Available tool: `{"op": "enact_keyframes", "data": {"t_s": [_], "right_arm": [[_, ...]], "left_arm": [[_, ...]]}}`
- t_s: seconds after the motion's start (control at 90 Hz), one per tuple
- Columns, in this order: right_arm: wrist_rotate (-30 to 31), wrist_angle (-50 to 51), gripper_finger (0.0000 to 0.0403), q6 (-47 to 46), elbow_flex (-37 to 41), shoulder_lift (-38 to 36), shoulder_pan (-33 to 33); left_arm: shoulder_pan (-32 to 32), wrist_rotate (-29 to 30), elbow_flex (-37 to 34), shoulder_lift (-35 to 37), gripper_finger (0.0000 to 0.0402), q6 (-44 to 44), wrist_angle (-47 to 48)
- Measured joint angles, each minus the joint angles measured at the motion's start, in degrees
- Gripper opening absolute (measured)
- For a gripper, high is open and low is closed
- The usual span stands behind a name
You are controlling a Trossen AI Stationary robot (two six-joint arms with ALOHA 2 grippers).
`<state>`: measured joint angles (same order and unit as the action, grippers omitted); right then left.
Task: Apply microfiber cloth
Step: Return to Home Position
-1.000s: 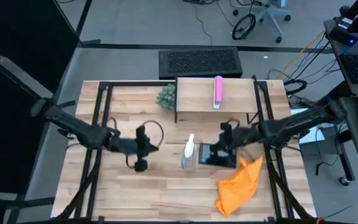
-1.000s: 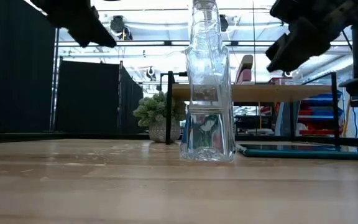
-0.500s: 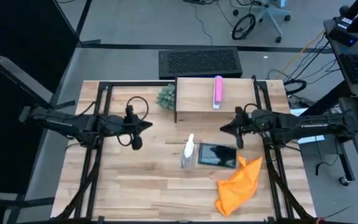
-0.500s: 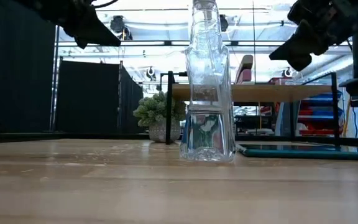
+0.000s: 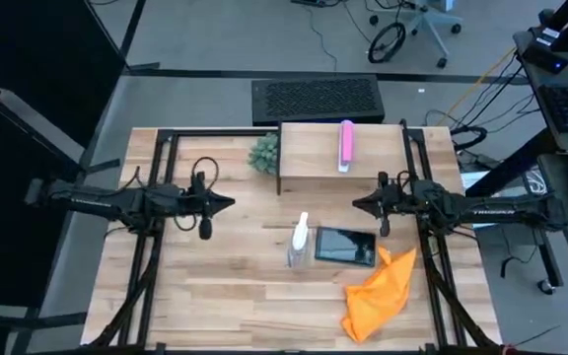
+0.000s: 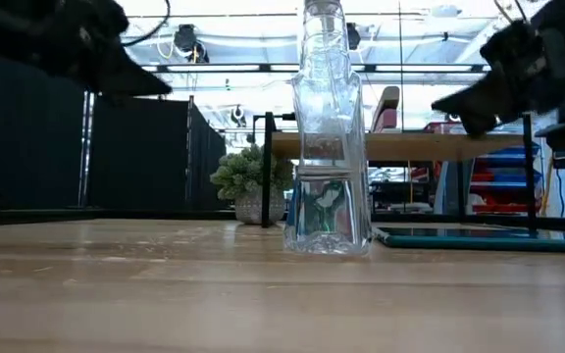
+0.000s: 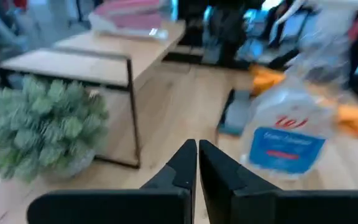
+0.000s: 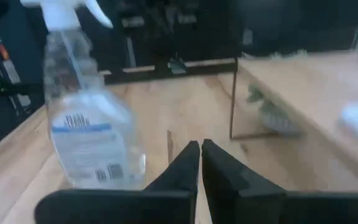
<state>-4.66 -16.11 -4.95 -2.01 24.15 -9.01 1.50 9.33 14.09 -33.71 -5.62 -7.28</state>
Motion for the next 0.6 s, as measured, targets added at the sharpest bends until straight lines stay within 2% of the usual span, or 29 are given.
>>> {"op": "enact_keyframes", "data": {"t_s": [0.322,0.6], "right_arm": [[-3.00,0.47,0.0000,-0.48,1.24,-3.48,0.08],[-3.02,0.62,0.0000,-0.40,1.24,-3.48,0.11]], "left_arm": [[0.00,-1.88,-8.88,10.66,0.0002,-3.15,-1.52],[0.00,-5.34,-10.93,18.14,0.0002,-0.34,-1.86]]}}
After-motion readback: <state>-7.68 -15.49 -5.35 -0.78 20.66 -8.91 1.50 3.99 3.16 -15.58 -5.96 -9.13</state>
